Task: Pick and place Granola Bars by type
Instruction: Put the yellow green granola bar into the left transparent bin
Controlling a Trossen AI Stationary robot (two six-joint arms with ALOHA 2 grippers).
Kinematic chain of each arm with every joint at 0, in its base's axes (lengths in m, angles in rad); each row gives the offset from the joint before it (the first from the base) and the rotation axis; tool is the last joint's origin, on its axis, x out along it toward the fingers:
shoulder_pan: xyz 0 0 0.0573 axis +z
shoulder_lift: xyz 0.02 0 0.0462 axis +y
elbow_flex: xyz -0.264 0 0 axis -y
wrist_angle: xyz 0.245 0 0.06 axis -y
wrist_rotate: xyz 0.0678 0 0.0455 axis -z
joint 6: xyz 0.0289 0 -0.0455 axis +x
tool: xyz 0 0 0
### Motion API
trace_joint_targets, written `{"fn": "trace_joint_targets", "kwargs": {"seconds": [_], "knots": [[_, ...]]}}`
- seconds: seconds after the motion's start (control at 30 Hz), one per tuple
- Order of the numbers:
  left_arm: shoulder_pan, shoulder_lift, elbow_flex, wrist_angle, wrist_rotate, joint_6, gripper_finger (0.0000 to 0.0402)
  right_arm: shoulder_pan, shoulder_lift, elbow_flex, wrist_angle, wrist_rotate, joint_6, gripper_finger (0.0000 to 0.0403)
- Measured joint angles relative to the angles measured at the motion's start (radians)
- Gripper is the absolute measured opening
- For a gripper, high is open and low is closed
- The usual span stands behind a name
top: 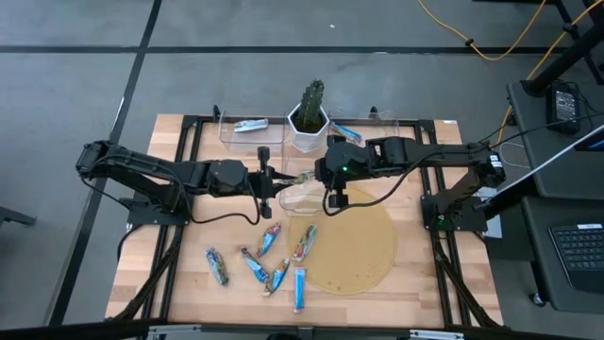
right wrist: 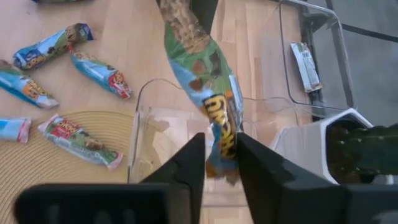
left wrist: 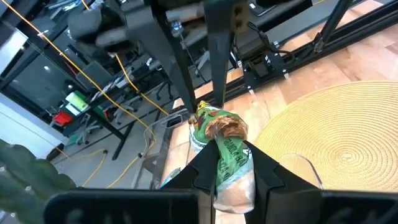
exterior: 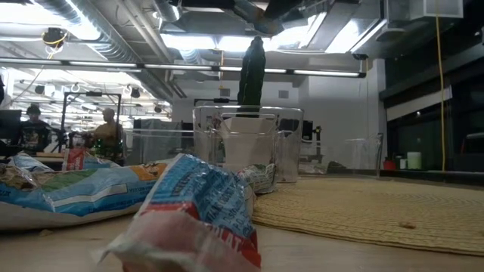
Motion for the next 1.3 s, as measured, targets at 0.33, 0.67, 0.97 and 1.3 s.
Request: {"fn": "trace_joint_targets", "kwargs": {"seconds": [0.33,0.67,0.97,1.3], "knots": [[-0.010,-0.013,0.000,-0.045,-0.084,-0.002,0.0031,0.108,-0.007,0.113,-0.281,0.167,0.160,0.0158],[-0.067,-0.170,0.000,-0.194,-0.209,-0.062,0.0025,0.262,-0.117,0.087,-0.440,0.329,0.377,0.0158],[-0.056,-0.353,0.029,-0.382,-0.321,-0.132,0.0023,0.390,-0.147,0.087,-0.489,0.403,0.482,0.0158],[0.079,-0.321,0.199,-0.579,-0.322,-0.143,0.0023,0.438,-0.151,0.086,-0.575,0.512,0.564,0.0158]]}}
